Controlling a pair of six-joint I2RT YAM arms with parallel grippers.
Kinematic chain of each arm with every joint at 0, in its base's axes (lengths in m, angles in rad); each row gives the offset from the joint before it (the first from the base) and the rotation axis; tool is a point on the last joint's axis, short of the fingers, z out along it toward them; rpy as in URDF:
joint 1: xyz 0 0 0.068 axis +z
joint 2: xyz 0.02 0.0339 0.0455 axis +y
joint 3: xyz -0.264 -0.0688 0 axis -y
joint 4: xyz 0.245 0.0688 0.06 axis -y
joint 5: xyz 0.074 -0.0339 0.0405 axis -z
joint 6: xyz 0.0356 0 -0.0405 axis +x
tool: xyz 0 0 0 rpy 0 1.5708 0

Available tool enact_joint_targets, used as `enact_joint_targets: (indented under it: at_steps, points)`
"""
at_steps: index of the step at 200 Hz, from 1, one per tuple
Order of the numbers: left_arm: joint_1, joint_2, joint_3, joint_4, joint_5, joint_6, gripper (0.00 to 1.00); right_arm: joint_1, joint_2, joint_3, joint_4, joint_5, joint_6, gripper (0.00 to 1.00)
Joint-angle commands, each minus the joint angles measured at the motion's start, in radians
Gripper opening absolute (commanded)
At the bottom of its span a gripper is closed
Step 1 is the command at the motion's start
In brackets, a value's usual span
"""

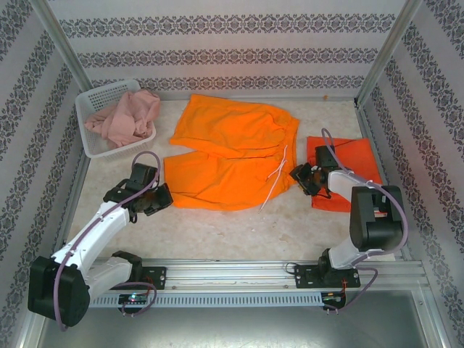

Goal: Fold and stack the shorts

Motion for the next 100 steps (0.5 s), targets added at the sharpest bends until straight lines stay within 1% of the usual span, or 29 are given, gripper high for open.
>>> enact_joint_targets:
  at_steps: [1, 16, 36, 62, 75, 100]
  points:
    - [0.014, -0.012, -0.015, 0.049, 0.012, -0.017, 0.00, 0.011, 0.037, 0.025, 0.031, -0.010, 0.013, 0.43]
    - [0.014, -0.012, -0.018, 0.062, 0.010, -0.020, 0.00, 0.011, 0.061, 0.028, 0.044, -0.014, 0.017, 0.37]
    - [0.014, -0.012, -0.019, 0.078, 0.002, -0.025, 0.00, 0.011, 0.079, 0.045, 0.043, -0.014, 0.013, 0.26]
    - [0.023, -0.015, 0.001, 0.081, -0.020, -0.011, 0.00, 0.009, 0.069, 0.080, 0.019, 0.000, -0.014, 0.07]
    - [0.035, -0.015, 0.026, 0.071, -0.027, 0.007, 0.00, 0.008, 0.061, 0.105, 0.005, -0.006, -0.031, 0.00]
    - [0.067, -0.011, 0.093, 0.040, -0.027, 0.049, 0.00, 0.000, 0.030, 0.158, -0.033, -0.036, -0.052, 0.00]
